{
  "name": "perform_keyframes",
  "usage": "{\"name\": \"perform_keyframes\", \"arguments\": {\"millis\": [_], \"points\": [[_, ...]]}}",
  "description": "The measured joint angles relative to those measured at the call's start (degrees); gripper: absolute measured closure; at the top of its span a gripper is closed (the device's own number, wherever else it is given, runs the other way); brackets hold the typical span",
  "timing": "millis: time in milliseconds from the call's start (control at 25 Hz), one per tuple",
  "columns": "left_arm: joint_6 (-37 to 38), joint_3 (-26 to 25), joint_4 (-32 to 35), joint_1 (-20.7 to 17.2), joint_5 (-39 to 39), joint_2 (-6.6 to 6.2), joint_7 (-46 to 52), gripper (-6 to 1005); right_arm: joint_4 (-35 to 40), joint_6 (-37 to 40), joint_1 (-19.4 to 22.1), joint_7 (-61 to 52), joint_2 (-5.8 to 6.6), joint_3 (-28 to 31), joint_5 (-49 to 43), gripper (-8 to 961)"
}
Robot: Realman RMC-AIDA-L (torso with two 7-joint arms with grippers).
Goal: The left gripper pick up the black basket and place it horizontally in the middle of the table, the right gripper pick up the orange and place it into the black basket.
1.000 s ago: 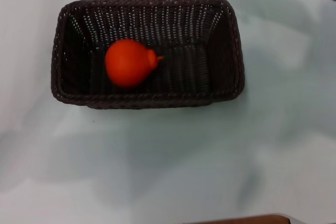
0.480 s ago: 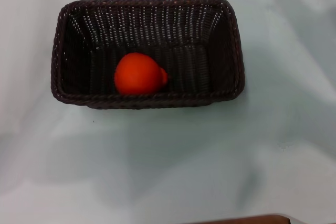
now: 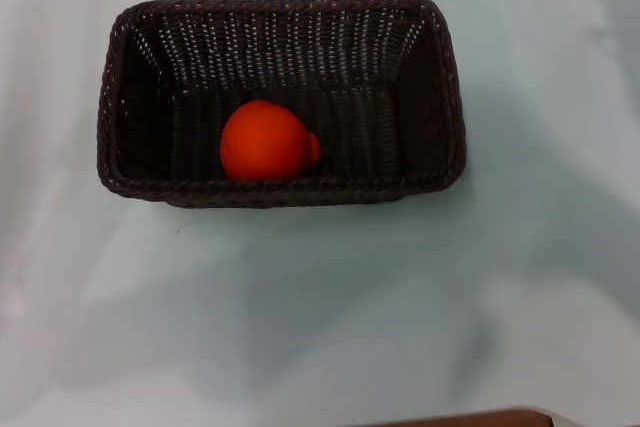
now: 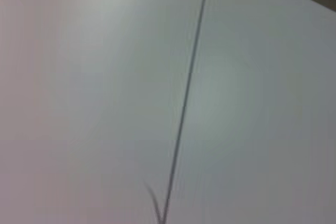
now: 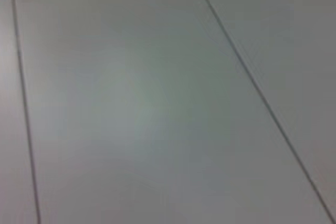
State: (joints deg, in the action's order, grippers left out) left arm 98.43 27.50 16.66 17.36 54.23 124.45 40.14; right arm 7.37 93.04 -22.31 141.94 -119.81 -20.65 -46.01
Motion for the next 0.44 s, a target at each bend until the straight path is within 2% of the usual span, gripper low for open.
{"name": "perform_keyframes", "arguments": {"millis": [280, 440], "points": [[0.8, -3.7, -0.3, -1.0, -0.1, -0.01, -2.1, 340, -0.2, -1.9, 0.0, 0.0, -0.08, 1.3, 0.1, 37], [1.0, -3.9, -0.4, -1.1, -0.1, 0.01, -2.2, 340, -0.4, -3.0, -0.3, 0.0, -0.08, 1.5, 0.1, 37]]}}
